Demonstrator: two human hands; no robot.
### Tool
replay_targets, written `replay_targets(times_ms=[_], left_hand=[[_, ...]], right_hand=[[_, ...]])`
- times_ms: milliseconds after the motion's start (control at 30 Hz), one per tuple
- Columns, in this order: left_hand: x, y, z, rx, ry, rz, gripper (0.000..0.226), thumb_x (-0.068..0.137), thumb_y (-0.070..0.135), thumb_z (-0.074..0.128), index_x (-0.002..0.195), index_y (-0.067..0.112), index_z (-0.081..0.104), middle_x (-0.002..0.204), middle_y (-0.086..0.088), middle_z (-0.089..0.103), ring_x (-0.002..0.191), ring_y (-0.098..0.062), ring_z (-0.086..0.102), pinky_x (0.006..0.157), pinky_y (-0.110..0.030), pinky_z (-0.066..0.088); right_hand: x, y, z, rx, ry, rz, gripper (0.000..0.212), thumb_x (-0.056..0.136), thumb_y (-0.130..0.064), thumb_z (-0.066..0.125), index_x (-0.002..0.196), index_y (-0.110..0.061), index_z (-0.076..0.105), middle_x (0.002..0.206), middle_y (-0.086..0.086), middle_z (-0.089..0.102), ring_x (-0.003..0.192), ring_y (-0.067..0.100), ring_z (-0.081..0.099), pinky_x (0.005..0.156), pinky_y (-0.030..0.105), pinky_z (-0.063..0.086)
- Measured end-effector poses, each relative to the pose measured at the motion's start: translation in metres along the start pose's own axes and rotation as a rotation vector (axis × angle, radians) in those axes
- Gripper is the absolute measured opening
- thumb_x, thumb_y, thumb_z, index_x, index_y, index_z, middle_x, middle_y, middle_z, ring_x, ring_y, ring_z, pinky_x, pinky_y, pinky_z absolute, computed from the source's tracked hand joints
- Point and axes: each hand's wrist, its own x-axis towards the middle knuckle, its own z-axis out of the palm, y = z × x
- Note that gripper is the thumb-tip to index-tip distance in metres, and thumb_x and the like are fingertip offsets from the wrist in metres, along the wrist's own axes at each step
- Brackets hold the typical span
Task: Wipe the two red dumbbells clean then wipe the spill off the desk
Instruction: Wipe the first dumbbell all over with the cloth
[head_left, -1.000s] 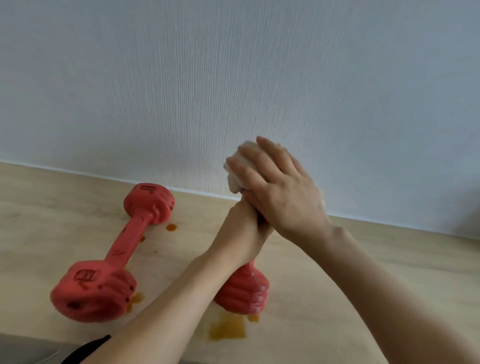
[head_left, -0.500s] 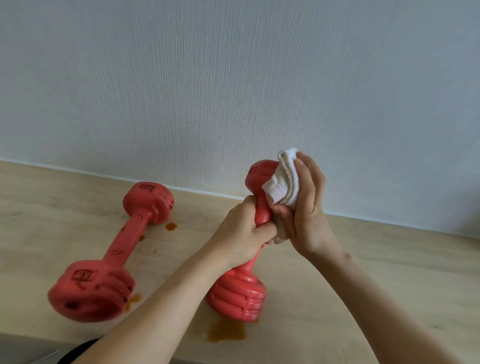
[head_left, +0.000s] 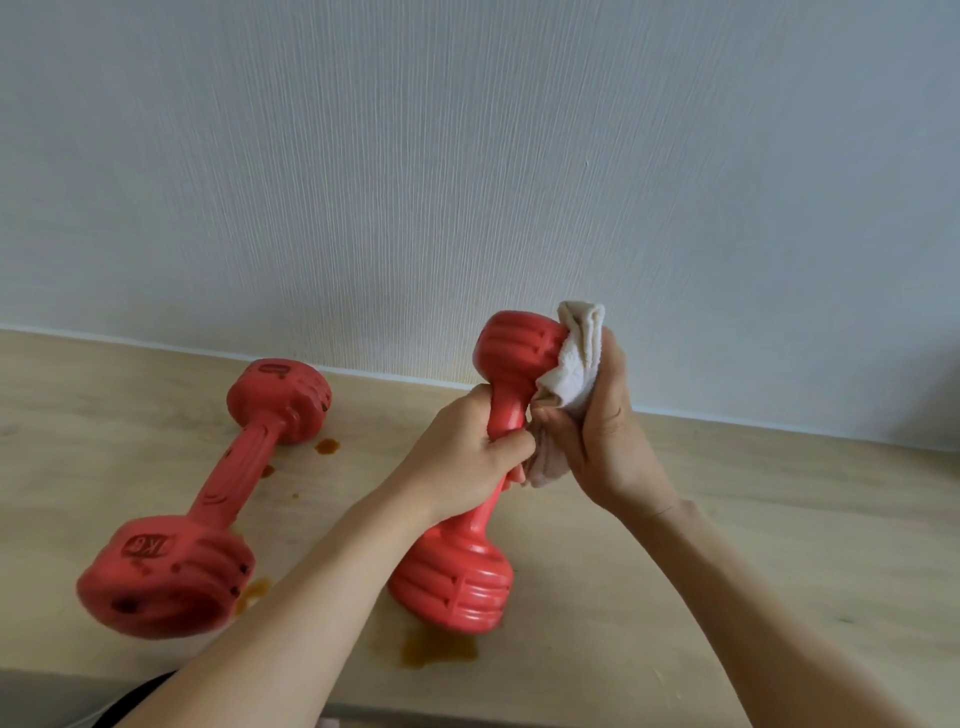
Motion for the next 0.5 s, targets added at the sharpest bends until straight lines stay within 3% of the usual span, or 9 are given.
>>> replay_targets(times_ms=[67, 133, 233, 333, 433, 500], left_hand=[[0.0, 0.0, 0.0, 0.021, 0.041, 0.003, 0.01, 0.079, 0.005, 0.059, 0.08, 0.012, 0.051, 0.054, 0.002, 0.06, 0.047, -0.01, 0.058, 0.05, -0.023, 0.047], [-0.001, 0.001, 0.0, 0.03, 0.075, 0.001, 0.012, 0.077, 0.006, 0.061, 0.077, 0.015, 0.052, 0.053, 0.003, 0.062, 0.047, -0.009, 0.059, 0.049, -0.022, 0.048], [-0.001, 0.001, 0.0, 0.03, 0.104, -0.01, 0.011, 0.075, 0.007, 0.063, 0.078, 0.014, 0.054, 0.062, -0.003, 0.067, 0.051, -0.015, 0.064, 0.05, -0.026, 0.052], [0.0, 0.0, 0.001, 0.016, 0.062, -0.018, 0.011, 0.073, 0.004, 0.062, 0.079, 0.009, 0.055, 0.058, -0.005, 0.065, 0.048, -0.015, 0.061, 0.05, -0.025, 0.048], [0.002, -0.001, 0.003, -0.044, -0.012, -0.045, 0.015, 0.067, 0.008, 0.06, 0.08, 0.006, 0.053, 0.054, -0.007, 0.062, 0.049, -0.018, 0.06, 0.052, -0.027, 0.048], [0.002, -0.001, 0.003, -0.071, -0.068, -0.058, 0.02, 0.065, 0.011, 0.058, 0.083, 0.004, 0.053, 0.057, -0.011, 0.062, 0.052, -0.02, 0.06, 0.052, -0.027, 0.047]], right_hand=[[0.004, -0.014, 0.003, -0.068, 0.01, 0.006, 0.076, 0.088, -0.023, 0.052, 0.145, 0.001, 0.007, 0.138, 0.023, 0.025, 0.104, 0.014, 0.048, 0.091, 0.007, 0.042], [0.009, -0.026, 0.006, -0.151, 0.027, -0.018, 0.076, 0.088, -0.027, 0.049, 0.144, 0.006, 0.01, 0.141, 0.024, 0.02, 0.121, 0.013, 0.035, 0.096, -0.003, 0.025], [0.013, -0.031, 0.007, -0.196, 0.016, -0.048, 0.075, 0.087, -0.033, 0.043, 0.144, 0.003, 0.009, 0.141, 0.018, 0.02, 0.128, 0.018, 0.028, 0.106, 0.006, 0.02], [0.012, -0.022, 0.003, -0.085, 0.023, -0.063, 0.074, 0.087, -0.032, 0.052, 0.144, -0.005, 0.012, 0.139, 0.014, 0.021, 0.13, 0.014, 0.03, 0.108, 0.012, 0.024], [0.008, -0.005, 0.002, 0.052, 0.054, -0.04, 0.07, 0.088, -0.039, 0.056, 0.141, -0.018, 0.016, 0.137, 0.018, 0.03, 0.129, 0.028, 0.037, 0.11, 0.04, 0.033], [0.006, -0.003, 0.001, 0.143, 0.079, -0.007, 0.068, 0.084, -0.033, 0.063, 0.137, -0.023, 0.021, 0.132, 0.013, 0.035, 0.121, 0.02, 0.045, 0.103, 0.037, 0.039]])
